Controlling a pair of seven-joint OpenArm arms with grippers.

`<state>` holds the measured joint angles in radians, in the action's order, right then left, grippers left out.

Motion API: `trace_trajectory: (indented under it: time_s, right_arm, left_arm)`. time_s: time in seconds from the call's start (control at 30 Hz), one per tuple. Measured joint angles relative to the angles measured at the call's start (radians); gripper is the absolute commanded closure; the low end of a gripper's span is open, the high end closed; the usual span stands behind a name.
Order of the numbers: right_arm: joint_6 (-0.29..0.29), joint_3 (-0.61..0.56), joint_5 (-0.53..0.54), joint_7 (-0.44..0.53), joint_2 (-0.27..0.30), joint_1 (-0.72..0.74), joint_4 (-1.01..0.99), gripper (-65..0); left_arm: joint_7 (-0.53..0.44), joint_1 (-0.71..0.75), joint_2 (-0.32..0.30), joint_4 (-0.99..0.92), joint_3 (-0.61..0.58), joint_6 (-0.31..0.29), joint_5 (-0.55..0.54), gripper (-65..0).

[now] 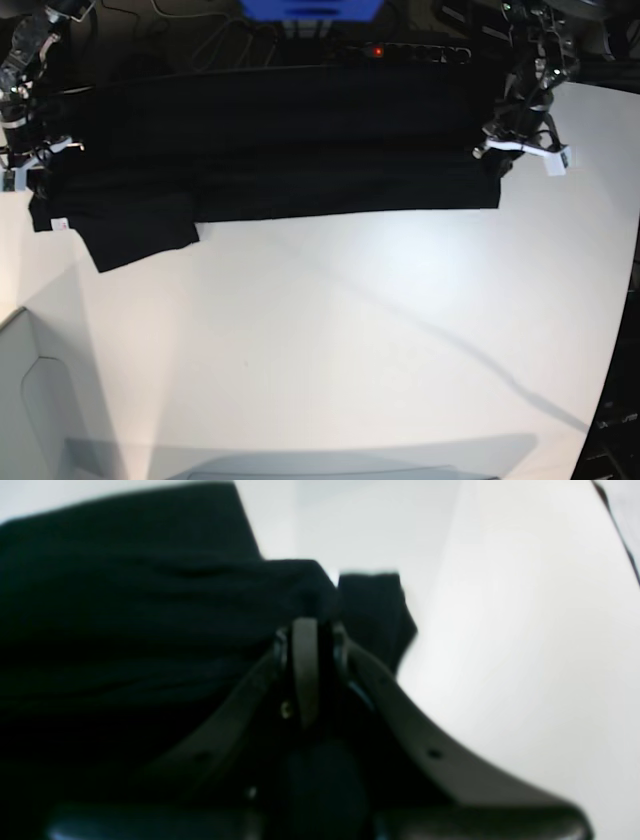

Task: Fold the T-shirt properly
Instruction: 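Fold the grasped middle over toward the shirt edge by the robot, then release the fold and move the right gripper to the strip's end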

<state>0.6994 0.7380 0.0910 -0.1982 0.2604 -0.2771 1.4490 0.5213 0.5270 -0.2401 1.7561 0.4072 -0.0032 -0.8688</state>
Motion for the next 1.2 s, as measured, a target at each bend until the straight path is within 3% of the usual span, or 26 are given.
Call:
trace_trajectory:
  time_s: [0.23, 0.43, 0.77, 1.03, 1.2]
  right_arm:
    - [0.0, 0.001, -0.001, 0.003, 0.0, -0.013, 0.0, 0.0]
    - [0.0, -0.002, -0.005, 0.002, 0.0, -0.042, -0.007, 0.0]
    - [-0.001, -0.033, 0.007, 0.026, 0.011, -0.031, -0.13, 0.0]
    - [-0.004, -0.099, 0.02, 0.056, 0.019, 0.078, -0.223, 0.0]
    - [-0.004, -0.09, -0.112, 0.067, 0.014, 0.203, -0.292, 0.0]
  left_arm:
    - [-0.001, 0.0, 0.002, -0.018, -0.004, 0.0, 0.003, 0.0]
    - [-0.001, -0.007, 0.008, -0.071, -0.011, -0.001, 0.076, 0.0]
    - [-0.024, -0.01, 0.008, -0.107, -0.012, -0.012, 0.068, 0.0]
    - [-0.067, -0.039, 0.005, -0.173, -0.025, -0.035, 0.051, 0.0]
    - [-0.078, -0.09, 0.003, -0.226, -0.023, -0.035, 0.052, 0.0]
